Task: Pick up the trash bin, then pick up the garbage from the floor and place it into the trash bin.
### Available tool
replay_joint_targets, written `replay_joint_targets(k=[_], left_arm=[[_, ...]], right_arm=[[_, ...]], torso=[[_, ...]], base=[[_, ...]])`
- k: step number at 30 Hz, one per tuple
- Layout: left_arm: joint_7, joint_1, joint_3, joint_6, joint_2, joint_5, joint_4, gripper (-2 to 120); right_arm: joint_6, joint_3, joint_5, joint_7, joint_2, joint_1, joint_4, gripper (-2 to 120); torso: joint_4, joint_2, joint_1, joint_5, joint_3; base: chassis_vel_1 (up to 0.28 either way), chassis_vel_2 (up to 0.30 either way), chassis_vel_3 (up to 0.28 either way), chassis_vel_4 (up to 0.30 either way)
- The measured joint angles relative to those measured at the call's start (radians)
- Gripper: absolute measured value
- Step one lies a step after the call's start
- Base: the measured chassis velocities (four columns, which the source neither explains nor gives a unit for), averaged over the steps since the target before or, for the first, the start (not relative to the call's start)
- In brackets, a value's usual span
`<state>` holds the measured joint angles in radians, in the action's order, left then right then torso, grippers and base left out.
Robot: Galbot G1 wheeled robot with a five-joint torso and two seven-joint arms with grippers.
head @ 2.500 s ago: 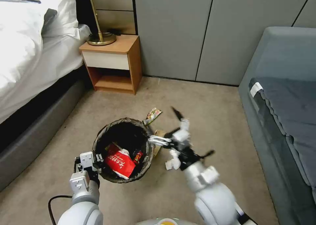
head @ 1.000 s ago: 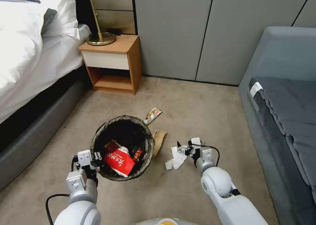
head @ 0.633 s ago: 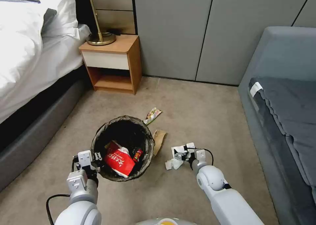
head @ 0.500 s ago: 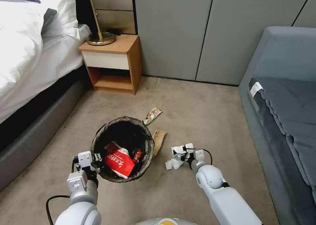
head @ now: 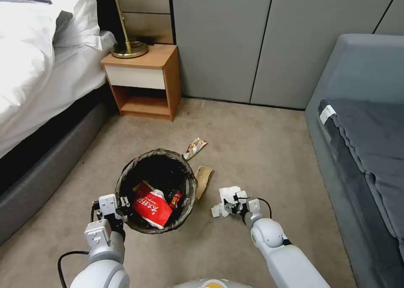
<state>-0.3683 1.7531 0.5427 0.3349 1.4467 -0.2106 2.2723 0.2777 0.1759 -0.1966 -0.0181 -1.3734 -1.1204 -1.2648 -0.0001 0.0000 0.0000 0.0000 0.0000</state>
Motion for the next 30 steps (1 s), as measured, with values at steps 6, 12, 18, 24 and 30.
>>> replay_joint_targets(k=[6,12,18,24,30], left_arm=[[0.0,0.014,0.001,-0.005,0.0,-0.001,0.009,0],[0.0,0.022,0.002,-0.007,-0.001,-0.001,0.016,0],[0.0,0.035,0.005,-0.01,-0.001,-0.001,0.02,0],[0.0,0.035,0.004,-0.011,-0.002,-0.001,0.021,0],[0.0,0.025,-0.004,-0.01,-0.001,0.001,0.022,0]], right_arm=[[-0.034,0.01,0.015,-0.016,-0.02,0.004,0.067,37],[-0.068,0.021,0.031,-0.032,-0.037,0.022,0.139,18],[-0.096,0.027,0.041,-0.048,-0.046,0.037,0.182,0],[-0.096,0.022,0.04,-0.049,-0.038,0.037,0.168,0],[-0.112,0.016,0.027,-0.047,-0.02,0.024,0.11,0]], torso=[[0.0001,0.0,0.0,0.0,0.0],[-0.0002,0.0,0.0,-0.0002,0.0],[0.0,0.0,0.0,0.0,0.0],[0.0004,0.0,0.0,0.0005,0.0],[0.0001,0.0,0.0,0.0001,0.0]], base=[[0.0,0.0,0.0,0.0],[0.0,0.0,0.0,0.0],[0.0,0.0,0.0,0.0],[0.0,0.0,0.0,0.0],[0.0,0.0,0.0,0.0]])
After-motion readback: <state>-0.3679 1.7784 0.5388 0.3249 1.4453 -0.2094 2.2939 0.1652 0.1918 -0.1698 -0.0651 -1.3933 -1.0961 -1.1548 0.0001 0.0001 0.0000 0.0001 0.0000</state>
